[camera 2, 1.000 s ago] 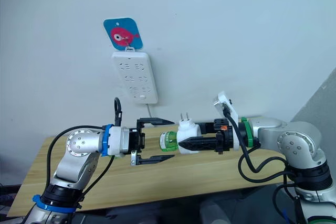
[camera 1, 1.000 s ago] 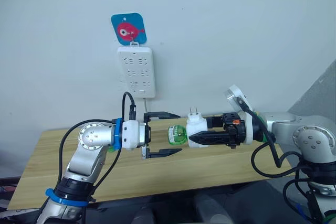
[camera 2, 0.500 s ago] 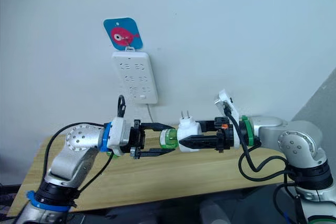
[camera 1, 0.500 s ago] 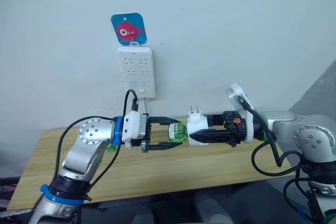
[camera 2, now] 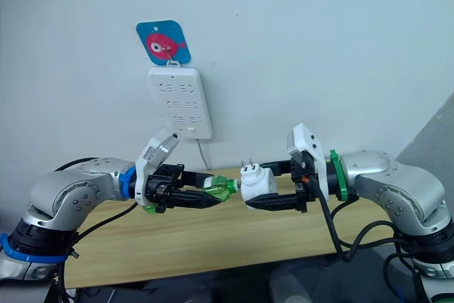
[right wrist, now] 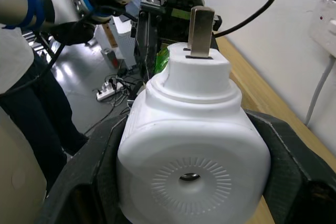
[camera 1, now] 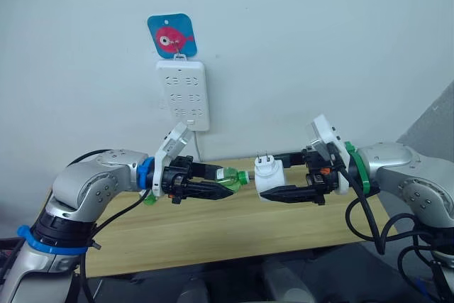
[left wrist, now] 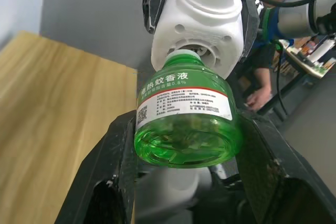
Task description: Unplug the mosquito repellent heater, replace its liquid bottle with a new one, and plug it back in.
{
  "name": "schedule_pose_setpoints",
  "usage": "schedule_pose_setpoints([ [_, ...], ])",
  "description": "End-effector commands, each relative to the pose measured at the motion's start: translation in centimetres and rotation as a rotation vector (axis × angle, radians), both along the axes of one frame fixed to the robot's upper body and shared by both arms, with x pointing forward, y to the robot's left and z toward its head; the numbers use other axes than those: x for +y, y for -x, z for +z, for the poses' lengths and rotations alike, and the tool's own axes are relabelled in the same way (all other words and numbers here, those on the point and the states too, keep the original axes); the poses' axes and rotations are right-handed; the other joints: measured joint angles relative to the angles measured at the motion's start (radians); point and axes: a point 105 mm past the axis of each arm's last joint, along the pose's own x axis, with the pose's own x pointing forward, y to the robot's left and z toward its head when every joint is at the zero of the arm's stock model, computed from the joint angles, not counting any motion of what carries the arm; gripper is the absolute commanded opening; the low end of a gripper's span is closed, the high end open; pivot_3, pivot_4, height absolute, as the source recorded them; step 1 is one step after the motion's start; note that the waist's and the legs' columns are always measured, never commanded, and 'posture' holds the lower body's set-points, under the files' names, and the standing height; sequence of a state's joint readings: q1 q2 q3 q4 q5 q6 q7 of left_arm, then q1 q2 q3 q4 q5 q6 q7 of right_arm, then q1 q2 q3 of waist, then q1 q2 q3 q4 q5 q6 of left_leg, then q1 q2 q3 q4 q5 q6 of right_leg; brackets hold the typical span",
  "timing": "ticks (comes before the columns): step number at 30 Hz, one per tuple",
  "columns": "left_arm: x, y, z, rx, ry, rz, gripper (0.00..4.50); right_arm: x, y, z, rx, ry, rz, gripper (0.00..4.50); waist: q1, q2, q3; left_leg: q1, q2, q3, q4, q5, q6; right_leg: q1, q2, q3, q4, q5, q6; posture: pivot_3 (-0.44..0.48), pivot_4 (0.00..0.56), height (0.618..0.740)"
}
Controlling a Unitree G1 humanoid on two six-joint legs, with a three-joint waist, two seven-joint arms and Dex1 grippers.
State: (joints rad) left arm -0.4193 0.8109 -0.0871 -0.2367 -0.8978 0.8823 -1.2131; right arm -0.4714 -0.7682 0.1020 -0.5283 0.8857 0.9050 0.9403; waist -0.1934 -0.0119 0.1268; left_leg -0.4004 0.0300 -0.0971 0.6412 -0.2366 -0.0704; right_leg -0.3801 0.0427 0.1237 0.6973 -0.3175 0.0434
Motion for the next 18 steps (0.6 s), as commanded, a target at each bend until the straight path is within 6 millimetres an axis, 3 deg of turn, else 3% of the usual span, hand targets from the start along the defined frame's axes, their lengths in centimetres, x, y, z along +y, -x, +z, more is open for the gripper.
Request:
schedule_pose_setpoints([
  [1,1.0,0.2,0.8,-0.078,-0.018,0.008,2.24,-0.4,0.5,-0.4,0.013,0.015,0.012,3.03,0.000,0.000,0.000,0.000,0.000,0.000,0.000,0.000,0.000,0.000,0.000,0.000,0.000,0.000,0.000,-0.164,0.086,0.733],
  [6,1.8,0.6,-0.4,-0.134,-0.069,0.005,2.24,-3.4,-1.7,-2.9,0.058,0.133,-0.153,3.03,0.003,-0.001,0.003,0.000,0.000,0.001,0.000,0.000,0.000,0.000,-0.001,0.001,0.000,0.000,0.000,-0.158,0.093,0.733],
  [12,1.7,0.1,-2.8,-0.360,-0.129,0.065,2.24,-8.6,-6.3,-9.3,0.077,0.468,-0.512,3.03,0.006,-0.003,0.008,0.001,0.000,0.003,0.000,0.000,0.000,0.000,-0.001,0.002,0.000,0.000,0.000,-0.144,0.114,0.733],
  [18,0.5,1.1,-4.5,-0.514,-0.140,0.061,2.24,-12.5,-9.4,-14.0,0.010,0.746,-0.691,3.03,0.011,-0.005,0.027,0.000,-0.001,0.007,0.000,0.000,0.000,-0.001,-0.003,0.005,0.000,0.000,0.000,-0.112,0.135,0.733],
])
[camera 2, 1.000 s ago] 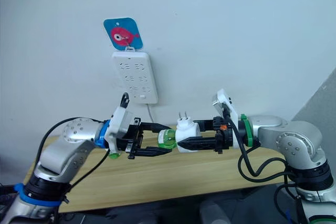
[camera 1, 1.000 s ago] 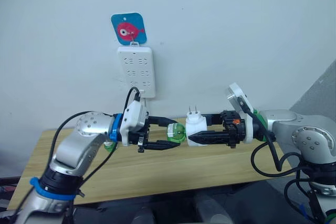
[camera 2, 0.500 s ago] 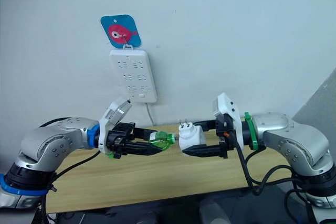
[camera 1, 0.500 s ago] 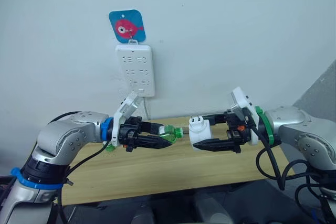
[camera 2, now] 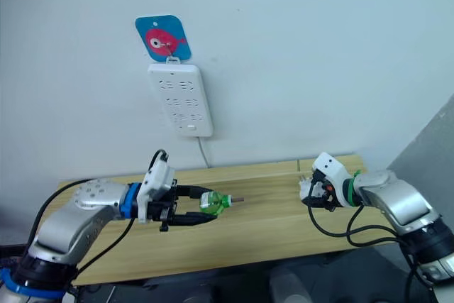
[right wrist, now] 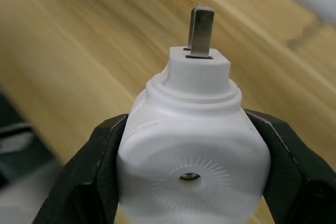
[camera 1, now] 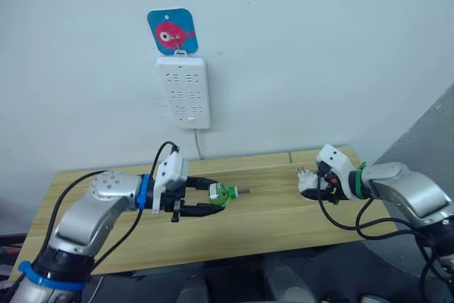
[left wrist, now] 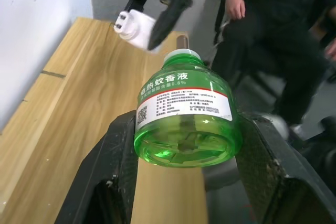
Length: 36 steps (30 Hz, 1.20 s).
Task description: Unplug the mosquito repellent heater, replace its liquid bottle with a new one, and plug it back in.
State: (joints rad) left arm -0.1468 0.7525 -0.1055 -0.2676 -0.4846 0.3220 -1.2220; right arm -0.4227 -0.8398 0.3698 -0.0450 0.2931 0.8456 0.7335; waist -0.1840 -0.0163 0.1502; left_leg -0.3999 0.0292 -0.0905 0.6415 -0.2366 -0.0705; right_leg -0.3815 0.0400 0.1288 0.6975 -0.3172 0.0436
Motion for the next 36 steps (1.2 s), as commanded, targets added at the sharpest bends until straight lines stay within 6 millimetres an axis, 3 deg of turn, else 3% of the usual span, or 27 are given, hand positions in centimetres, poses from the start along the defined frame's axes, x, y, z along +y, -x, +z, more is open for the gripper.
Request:
schedule_pose_setpoints([
  [1,-0.8,0.5,0.6,-0.122,0.000,-0.020,2.24,-1.5,-1.7,-0.7,-0.044,0.130,-0.032,3.03,0.003,0.000,0.007,0.000,0.000,0.000,0.000,0.000,0.000,0.000,0.000,0.000,0.000,0.000,0.000,-0.106,0.138,0.733],
  [5,-1.0,1.0,-0.3,-0.141,0.000,-0.014,2.24,-2.0,-2.4,-2.6,0.008,0.177,-0.059,3.03,0.018,0.001,0.011,0.000,0.000,0.000,0.000,0.000,0.000,-0.001,0.000,0.000,0.000,0.000,0.000,-0.095,0.142,0.733],
  [12,-1.2,0.9,-0.7,-0.171,0.000,-0.012,2.24,-2.6,-3.3,-4.0,0.077,0.196,-0.122,3.03,0.038,0.002,0.013,0.000,0.000,0.000,0.000,0.000,0.000,0.000,0.000,-0.001,0.000,0.000,0.000,-0.078,0.143,0.733],
  [16,-1.3,0.6,-0.6,-0.181,-0.001,-0.011,2.24,-2.7,-3.1,-4.2,0.111,0.171,-0.153,4.28,0.046,0.002,0.014,0.000,0.000,0.000,0.000,0.000,0.000,0.000,-0.001,-0.001,0.000,0.000,0.000,-0.078,0.143,0.733],
  [17,-1.4,0.5,-0.5,-0.180,0.006,-0.004,2.24,-2.4,-3.2,-3.9,0.105,0.153,-0.160,4.47,0.046,0.002,0.014,0.000,0.000,-0.001,0.000,0.000,0.000,0.000,-0.001,-0.001,0.000,0.000,0.000,-0.090,0.140,0.733],
  [20,-1.6,0.1,-0.3,-0.191,0.019,0.005,2.24,-2.0,-3.3,-2.5,0.068,0.104,-0.176,4.50,0.045,0.002,0.014,0.000,-0.001,-0.001,0.000,0.000,0.000,0.000,-0.001,-0.001,0.000,0.000,0.000,-0.106,0.135,0.733],
  [24,-1.7,-0.9,0.3,-0.205,0.083,0.078,2.24,-1.7,-1.8,2.0,-0.028,-0.029,-0.164,4.50,0.048,0.003,0.014,-0.001,-0.001,-0.003,0.000,0.000,0.000,0.000,-0.001,-0.003,0.001,0.000,0.000,-0.115,0.127,0.733],
  [29,-1.4,-2.2,1.1,-0.193,0.228,0.277,2.24,2.1,3.0,7.1,-0.139,-0.378,-0.038,4.50,0.047,0.002,0.013,-0.002,-0.001,-0.006,0.000,0.000,0.000,0.001,-0.002,-0.006,0.000,0.000,0.000,-0.159,0.123,0.733],
  [31,-1.7,-1.9,1.3,-0.210,0.255,0.279,2.24,4.3,5.1,8.7,-0.182,-0.553,0.037,4.50,0.041,0.001,0.013,-0.001,-0.001,-0.007,0.000,0.000,0.000,0.002,-0.001,-0.007,0.000,0.000,0.000,-0.173,0.123,0.733],
  [33,-2.1,-1.6,1.7,-0.226,0.293,0.288,2.24,6.2,6.5,9.2,-0.148,-0.690,0.045,4.50,0.031,0.002,0.013,0.000,0.000,-0.006,0.000,0.000,0.000,0.002,0.000,-0.006,0.001,0.000,0.000,-0.192,0.123,0.733],
  [36,-2.6,-1.4,2.2,-0.238,0.330,0.298,2.24,9.3,6.8,9.8,-0.088,-0.853,0.033,4.50,0.016,0.001,0.013,0.000,0.000,-0.006,0.002,0.000,-0.001,0.003,0.000,-0.005,0.001,0.001,0.001,-0.208,0.120,0.733],
])
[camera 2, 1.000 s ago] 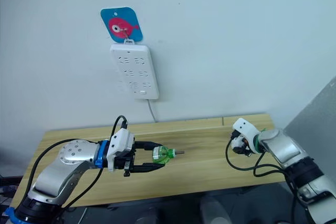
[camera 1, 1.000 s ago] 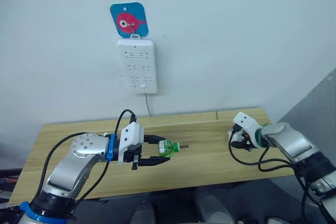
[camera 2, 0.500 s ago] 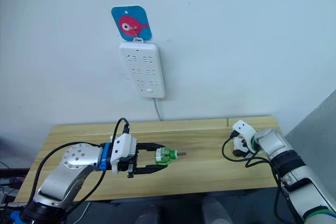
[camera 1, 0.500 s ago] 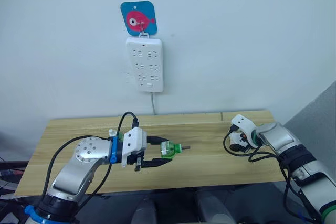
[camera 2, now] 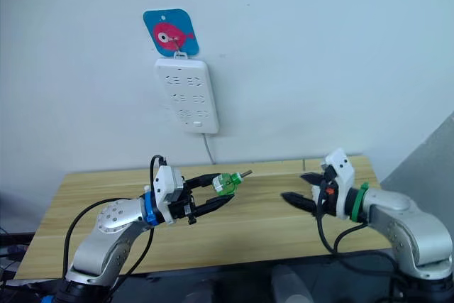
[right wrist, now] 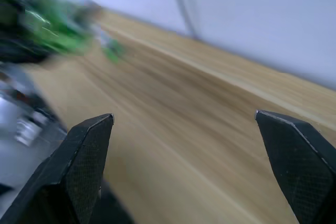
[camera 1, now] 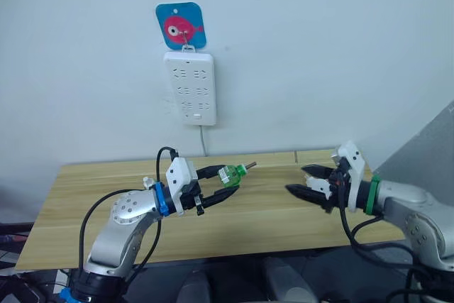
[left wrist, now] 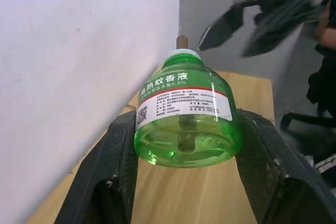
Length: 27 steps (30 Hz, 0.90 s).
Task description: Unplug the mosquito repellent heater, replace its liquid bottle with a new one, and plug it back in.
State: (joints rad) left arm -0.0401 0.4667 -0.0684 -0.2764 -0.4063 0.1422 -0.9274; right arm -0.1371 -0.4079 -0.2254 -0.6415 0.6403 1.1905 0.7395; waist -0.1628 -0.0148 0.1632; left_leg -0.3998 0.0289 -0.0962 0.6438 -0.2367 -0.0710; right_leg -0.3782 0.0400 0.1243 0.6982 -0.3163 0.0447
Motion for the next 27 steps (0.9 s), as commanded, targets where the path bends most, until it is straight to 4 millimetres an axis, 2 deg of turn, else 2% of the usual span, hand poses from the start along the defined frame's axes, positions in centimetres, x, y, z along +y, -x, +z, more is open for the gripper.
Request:
schedule_pose_setpoints([
  [1,-0.6,0.6,2.0,-0.084,0.054,-0.004,2.24,3.0,0.3,1.8,0.001,-0.147,0.020,4.50,-0.010,0.000,0.000,0.000,0.000,0.000,0.000,0.000,0.000,0.000,0.000,0.000,0.000,0.001,0.000,-0.211,0.117,0.733],
  [5,-0.9,0.7,2.7,-0.108,0.087,0.023,2.24,5.8,-0.3,2.3,0.084,-0.298,0.011,4.50,-0.030,0.000,-0.002,0.001,0.000,0.003,0.001,0.001,0.000,0.001,0.000,0.002,0.000,0.002,0.000,-0.216,0.113,0.733],
  [15,-1.7,1.0,2.9,-0.138,0.105,0.041,2.24,7.9,-1.2,3.9,0.166,-0.481,0.028,4.50,-0.035,0.001,-0.003,-0.001,0.000,0.002,-0.003,0.000,0.000,-0.003,0.000,0.001,0.000,0.002,0.000,-0.192,0.105,0.733],
  [18,-1.6,1.0,2.9,-0.145,0.106,0.056,2.24,8.1,-1.1,3.8,0.189,-0.492,0.043,3.88,-0.034,0.001,-0.003,-0.001,0.000,0.002,-0.003,0.000,0.000,-0.003,0.000,0.002,0.000,0.002,0.000,-0.180,0.104,0.733],
  [26,-1.6,1.0,2.8,-0.149,0.118,0.074,2.24,8.6,-0.9,4.0,0.214,-0.504,0.075,0.99,-0.034,0.001,-0.003,-0.001,0.000,0.002,-0.003,0.000,0.000,-0.003,0.000,0.002,-0.001,0.002,0.000,-0.167,0.104,0.733],
  [27,-1.6,1.0,2.7,-0.148,0.117,0.074,2.24,8.6,-0.9,4.0,0.214,-0.506,0.077,0.84,-0.034,0.001,-0.003,-0.001,0.000,0.002,-0.003,0.000,0.000,-0.003,0.000,0.002,-0.001,0.002,0.000,-0.167,0.104,0.733],
])
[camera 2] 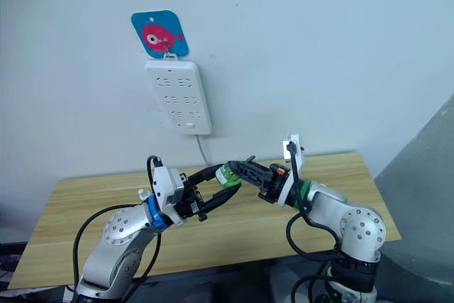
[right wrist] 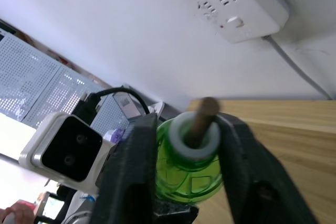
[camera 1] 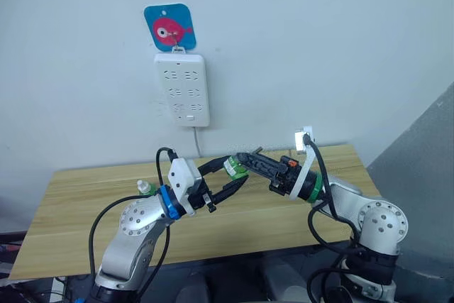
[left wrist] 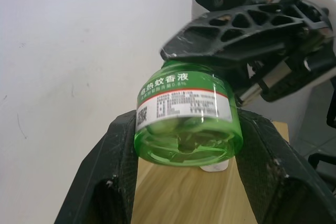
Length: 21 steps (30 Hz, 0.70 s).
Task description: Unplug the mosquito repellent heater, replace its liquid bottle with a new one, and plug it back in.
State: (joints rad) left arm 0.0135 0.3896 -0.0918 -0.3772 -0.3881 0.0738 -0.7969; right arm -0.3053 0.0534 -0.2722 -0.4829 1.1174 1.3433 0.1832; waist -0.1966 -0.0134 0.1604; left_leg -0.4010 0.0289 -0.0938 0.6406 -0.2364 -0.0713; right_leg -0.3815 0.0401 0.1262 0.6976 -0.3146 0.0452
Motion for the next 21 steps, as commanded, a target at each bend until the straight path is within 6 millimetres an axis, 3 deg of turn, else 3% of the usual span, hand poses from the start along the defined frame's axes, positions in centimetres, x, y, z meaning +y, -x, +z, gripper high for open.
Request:
schedule_pose_setpoints([
  [1,-0.2,0.4,0.9,-0.059,0.004,-0.010,2.24,0.9,0.6,1.1,-0.037,-0.024,0.055,0.84,0.000,0.000,0.000,0.000,0.000,0.000,0.000,0.000,0.000,0.000,0.000,0.000,0.000,0.000,0.000,-0.167,0.104,0.733],
  [7,0.1,1.2,0.3,0.020,0.015,-0.064,2.24,0.7,0.6,1.2,-0.038,-0.016,0.064,0.84,0.000,0.000,0.000,0.000,0.000,0.000,0.000,0.000,0.000,0.000,0.000,0.000,0.000,0.000,0.000,-0.160,0.104,0.733],
  [13,1.2,0.9,-1.1,0.071,-0.119,-0.057,4.17,-0.8,-1.1,0.8,-0.091,0.055,-0.052,0.84,0.002,0.000,0.000,0.000,0.000,0.000,0.000,0.000,0.000,0.000,0.000,0.000,0.000,0.000,0.000,-0.139,0.108,0.733],
  [14,1.5,1.1,-1.7,0.086,-0.159,-0.063,4.49,-1.6,-2.0,0.4,-0.118,0.096,-0.115,0.84,0.003,0.000,0.000,0.000,0.000,0.000,0.000,0.000,0.000,0.000,0.000,0.000,0.000,0.000,0.000,-0.139,0.108,0.733],
  [17,2.4,1.5,-2.9,0.106,-0.242,-0.046,4.50,-3.9,-4.5,-1.6,-0.228,0.279,-0.287,0.84,0.004,0.000,0.000,0.000,0.000,0.001,0.000,0.000,0.000,0.000,0.000,0.001,-0.001,0.000,0.000,-0.134,0.118,0.733],
  [21,2.7,2.0,-3.6,0.123,-0.295,-0.017,4.50,-4.7,-6.6,-5.7,-0.448,0.594,-0.374,0.84,0.006,-0.001,0.001,0.000,0.000,0.003,-0.002,0.000,0.000,-0.002,0.000,0.002,-0.001,0.000,0.000,-0.129,0.133,0.733],
])
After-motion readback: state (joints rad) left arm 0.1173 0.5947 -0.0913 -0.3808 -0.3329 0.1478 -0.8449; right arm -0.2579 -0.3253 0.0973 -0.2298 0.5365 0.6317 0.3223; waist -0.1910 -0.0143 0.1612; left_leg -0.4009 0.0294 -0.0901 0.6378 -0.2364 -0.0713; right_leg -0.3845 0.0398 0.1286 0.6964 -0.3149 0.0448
